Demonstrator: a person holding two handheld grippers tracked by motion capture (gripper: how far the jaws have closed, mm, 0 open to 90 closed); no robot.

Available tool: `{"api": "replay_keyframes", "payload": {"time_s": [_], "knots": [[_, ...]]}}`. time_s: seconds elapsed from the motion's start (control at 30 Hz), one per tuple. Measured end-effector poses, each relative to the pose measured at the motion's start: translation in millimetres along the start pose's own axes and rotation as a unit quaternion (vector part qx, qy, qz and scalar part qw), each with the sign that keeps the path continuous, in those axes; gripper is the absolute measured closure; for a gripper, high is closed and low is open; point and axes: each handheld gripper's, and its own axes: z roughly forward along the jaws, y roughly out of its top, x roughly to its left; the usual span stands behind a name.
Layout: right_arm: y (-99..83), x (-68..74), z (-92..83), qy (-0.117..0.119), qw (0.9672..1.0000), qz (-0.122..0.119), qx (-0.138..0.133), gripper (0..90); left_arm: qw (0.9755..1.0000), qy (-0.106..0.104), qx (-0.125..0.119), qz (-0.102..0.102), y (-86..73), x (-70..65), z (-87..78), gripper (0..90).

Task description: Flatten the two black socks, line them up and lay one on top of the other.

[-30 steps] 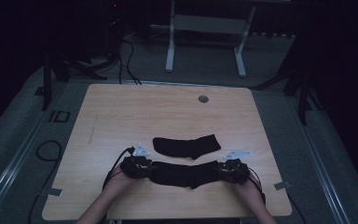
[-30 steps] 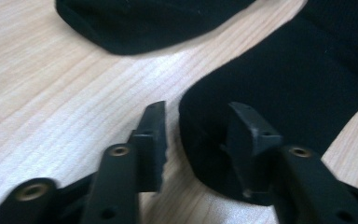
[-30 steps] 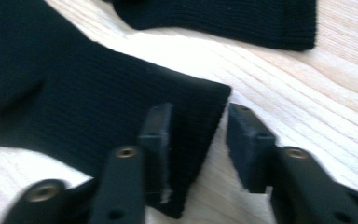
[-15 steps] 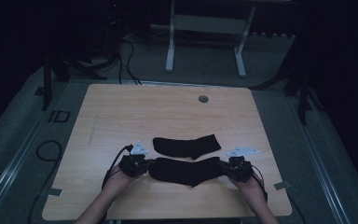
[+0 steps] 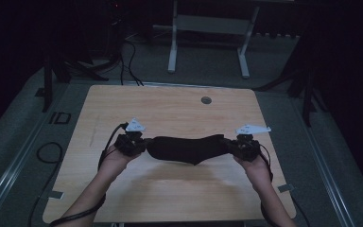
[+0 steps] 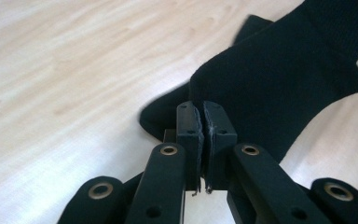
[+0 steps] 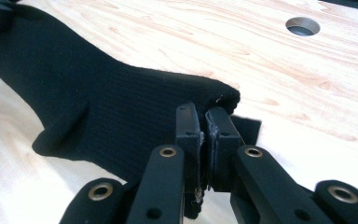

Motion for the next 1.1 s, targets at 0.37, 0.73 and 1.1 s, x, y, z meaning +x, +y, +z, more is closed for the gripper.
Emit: {"api": "replay_keyframes", "payload": {"time_s": [0.37,0.73,1.1], "knots": [[-3.3,-28.8,48.0,-0.020,0.9978,0.031,0.056,85.2,0.9973,-0.024,0.047,-0.051,-2.0,24.9,48.8,86.7],[-15.9,-42.0,82.8,-0.040,0.9929,0.038,0.105,84.3,0.9945,-0.029,0.080,-0.062,-9.1,36.7,83.5,86.3],[-22.2,-44.5,89.1,-0.045,0.9919,0.037,0.113,76.3,0.9944,-0.009,0.077,-0.072,-13.1,40.7,93.9,70.1]]}}
